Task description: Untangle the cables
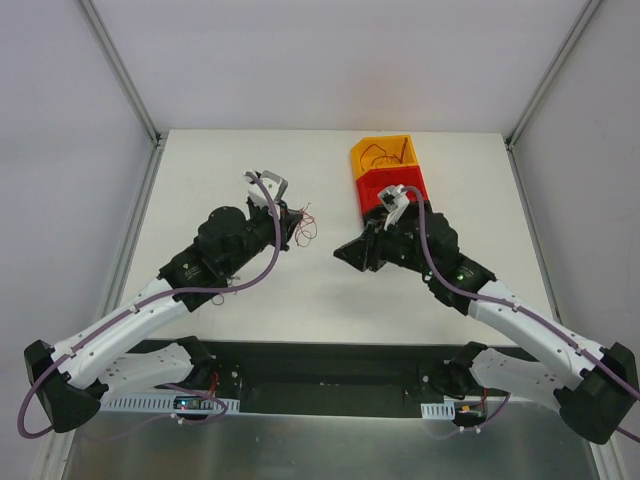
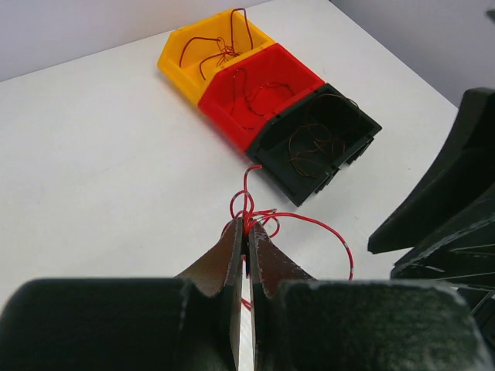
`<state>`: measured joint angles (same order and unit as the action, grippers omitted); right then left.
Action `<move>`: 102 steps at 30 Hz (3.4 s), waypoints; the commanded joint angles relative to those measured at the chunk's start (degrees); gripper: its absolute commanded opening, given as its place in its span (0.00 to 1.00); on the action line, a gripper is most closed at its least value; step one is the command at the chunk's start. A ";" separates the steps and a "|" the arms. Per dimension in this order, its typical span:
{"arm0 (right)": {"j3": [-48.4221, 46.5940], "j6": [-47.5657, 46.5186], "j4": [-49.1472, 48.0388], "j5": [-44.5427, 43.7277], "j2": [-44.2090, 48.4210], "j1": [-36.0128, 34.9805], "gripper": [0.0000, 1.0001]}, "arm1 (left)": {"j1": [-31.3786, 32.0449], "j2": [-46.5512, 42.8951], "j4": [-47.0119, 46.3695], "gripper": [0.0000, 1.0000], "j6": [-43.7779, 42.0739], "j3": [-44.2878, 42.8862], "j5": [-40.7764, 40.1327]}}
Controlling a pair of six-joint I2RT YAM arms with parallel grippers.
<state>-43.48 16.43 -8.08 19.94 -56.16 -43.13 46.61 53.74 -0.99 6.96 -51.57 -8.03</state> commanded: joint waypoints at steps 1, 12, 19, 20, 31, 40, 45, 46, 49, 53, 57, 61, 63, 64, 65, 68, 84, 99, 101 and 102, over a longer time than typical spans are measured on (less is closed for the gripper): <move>-0.90 -2.90 2.37 -2.10 -2.72 -0.11 0.40 | -0.12 -0.56 -1.20 0.00 1.65 -1.16 -1.64; 0.15 10.28 -14.58 2.81 -12.48 0.07 0.49 | -0.20 0.14 -1.29 0.00 3.59 -1.51 3.81; -0.28 12.49 -16.01 0.18 -12.30 -0.19 0.51 | -0.12 0.58 -1.38 0.00 3.67 -1.60 5.66; -0.98 13.10 -16.18 0.44 -13.18 -0.37 0.51 | -0.12 0.58 -1.38 0.00 3.76 -1.69 5.75; -3.63 12.94 -15.40 -0.68 -18.90 -2.57 0.17 | -0.12 -0.21 -2.17 0.00 3.32 -1.25 7.76; -7.66 -7.88 7.80 -19.58 -4.76 -2.39 0.00 | -0.12 -4.25 -1.82 0.33 -0.72 -0.38 9.11; -8.19 -14.65 12.56 -18.30 1.31 -1.87 0.00 | -0.12 -5.92 -1.55 0.44 -0.81 0.24 3.89; -8.37 -16.06 12.91 -16.27 2.01 -1.87 0.00 | -0.12 -5.75 -1.64 0.51 -1.16 0.07 5.38; -8.20 -19.67 13.17 -13.36 3.77 -1.86 0.00 | -0.20 -4.08 -1.73 0.65 -1.95 -1.16 14.42; -7.58 -21.43 13.52 -13.09 6.06 -1.69 0.00 | -0.12 -2.32 -1.90 0.94 -0.90 -2.74 23.83; -7.67 -22.14 15.28 -13.97 7.03 -1.69 0.00 | -0.12 -1.88 -2.96 0.86 0.51 -3.01 29.38; -7.40 -22.84 16.60 -15.98 8.26 -1.69 0.00 | -0.20 -2.76 -3.31 0.68 0.60 -2.75 28.87; -7.49 -23.19 17.83 -17.74 8.79 -1.78 0.00 | -0.20 -3.90 -3.40 0.72 0.51 -2.31 26.24; -7.49 -23.19 18.09 -18.70 9.05 -1.69 0.00 | -0.20 -4.42 -3.31 0.81 0.42 -2.04 24.57; -7.41 -23.11 18.36 -19.41 9.31 -1.69 0.00 | -0.20 -5.21 -3.40 0.87 0.51 -1.69 23.16; -7.23 -22.84 18.27 -19.59 9.76 -1.78 0.00 | -0.29 -6.19 -3.75 0.95 0.60 -1.25 21.56; -6.70 -22.84 16.34 -23.11 10.10 -1.78 0.01 | -0.29 0.76 2.14 0.43 4.20 -5.73 22.10; -6.88 -22.14 16.08 -22.23 12.04 -1.78 0.00 | -0.99 9.54 2.75 0.39 8.68 -7.84 31.31; -6.09 -21.70 15.20 -22.05 12.56 -1.78 0.00 | -1.08 10.16 1.62 0.37 8.77 -7.67 33.86; -5.74 -21.61 15.02 -22.14 12.65 -1.69 0.01 | -1.08 10.07 1.17 0.37 8.68 -7.49 35.26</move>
<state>-49.93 -5.93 10.31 -2.52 -44.97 -45.08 46.24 63.51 2.85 14.44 -56.86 20.95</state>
